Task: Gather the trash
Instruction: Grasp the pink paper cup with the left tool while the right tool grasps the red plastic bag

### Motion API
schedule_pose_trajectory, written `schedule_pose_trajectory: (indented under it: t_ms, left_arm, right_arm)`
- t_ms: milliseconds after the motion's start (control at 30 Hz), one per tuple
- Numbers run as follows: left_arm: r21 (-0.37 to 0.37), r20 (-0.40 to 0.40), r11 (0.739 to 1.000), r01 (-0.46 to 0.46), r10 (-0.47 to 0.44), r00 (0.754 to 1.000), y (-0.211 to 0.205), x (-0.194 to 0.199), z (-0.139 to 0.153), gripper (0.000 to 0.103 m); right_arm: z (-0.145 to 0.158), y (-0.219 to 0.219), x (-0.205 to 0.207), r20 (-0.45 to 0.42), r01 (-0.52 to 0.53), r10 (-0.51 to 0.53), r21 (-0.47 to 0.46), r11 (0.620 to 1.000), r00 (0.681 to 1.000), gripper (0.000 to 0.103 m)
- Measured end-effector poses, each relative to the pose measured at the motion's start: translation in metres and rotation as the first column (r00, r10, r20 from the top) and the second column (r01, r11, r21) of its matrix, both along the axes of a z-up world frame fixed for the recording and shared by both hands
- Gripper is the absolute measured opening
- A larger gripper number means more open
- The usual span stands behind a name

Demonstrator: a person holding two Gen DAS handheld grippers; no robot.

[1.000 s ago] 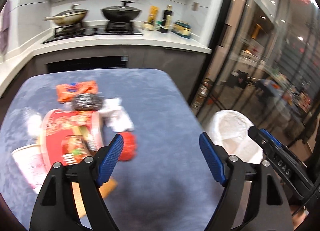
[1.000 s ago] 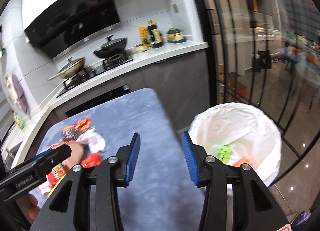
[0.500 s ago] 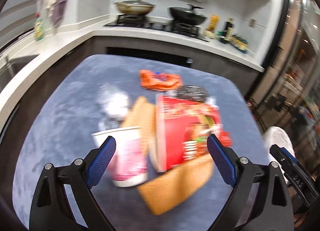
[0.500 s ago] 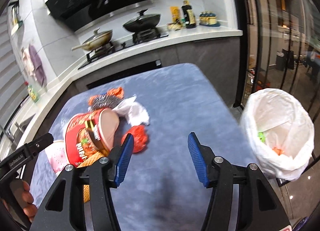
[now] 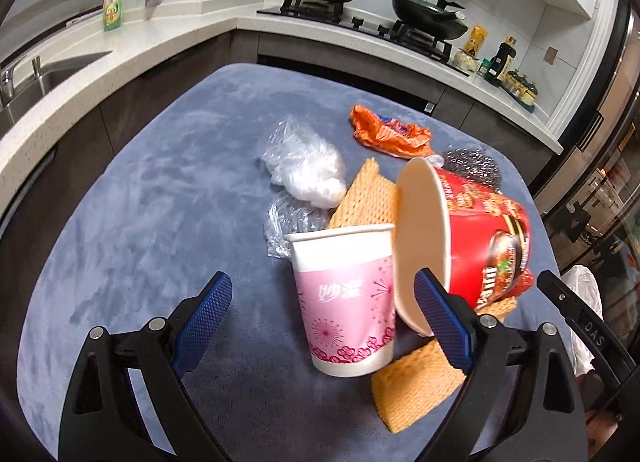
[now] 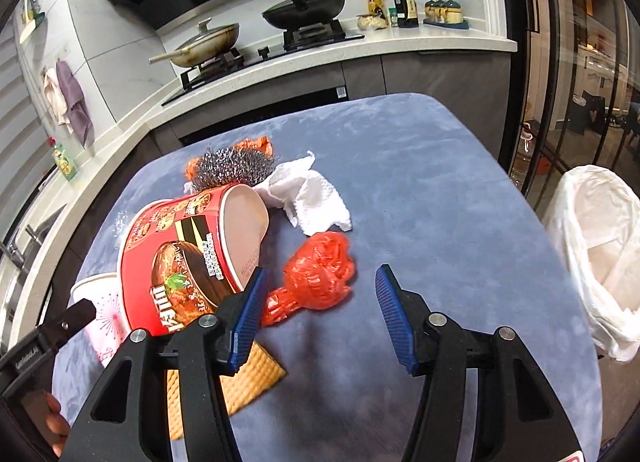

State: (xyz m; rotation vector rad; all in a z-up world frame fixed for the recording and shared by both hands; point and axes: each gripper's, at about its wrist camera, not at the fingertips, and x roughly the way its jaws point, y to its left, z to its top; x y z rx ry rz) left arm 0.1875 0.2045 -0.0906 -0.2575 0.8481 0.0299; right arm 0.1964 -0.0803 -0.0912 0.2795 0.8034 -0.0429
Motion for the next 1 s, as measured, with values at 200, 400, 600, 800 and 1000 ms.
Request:
schedule_pose_trajectory:
  t_ms: [200,400,600,800,1000]
  left_arm:
    - [-0.019,-0.026,1.000,-0.002,0.001,1.000,0.004,0.009,-0.010,0.088]
    - [-0.048,-0.061,0.999,0.006,-0.009,0.998,0.003,0.015,-0.022,0.088]
    - [-0.051,-0.072,0.999,0.018,-0.022,0.997,-0.001,0.018,-0.029,0.086]
    - [-0.080,-0.094,0.995,0.059,-0.066,0.993,-0.004,0.020,-0.032,0.065]
    - [-0.093,-0.086,0.992,0.089,-0.098,0.992,-0.007,0.014,-0.029,0.051]
  right_arm:
    - [-0.010,0.009,0.014,-0.019,-0.011,0.011,-0.018,1.000,1.000,0.055]
    - [-0.020,0.011,0.025,-0.043,-0.012,0.011,-0.022,1.000,0.999,0.055]
    - [-0.030,0.007,0.030,-0.068,-0.002,0.001,-0.018,1.000,0.998,0.053]
    - [-0.035,0.009,0.032,-0.083,-0.010,0.008,-0.017,1.000,0.997,0.037]
    - [-0.030,0.007,0.025,-0.065,-0.007,0.006,-0.014,1.000,0.998,0.029]
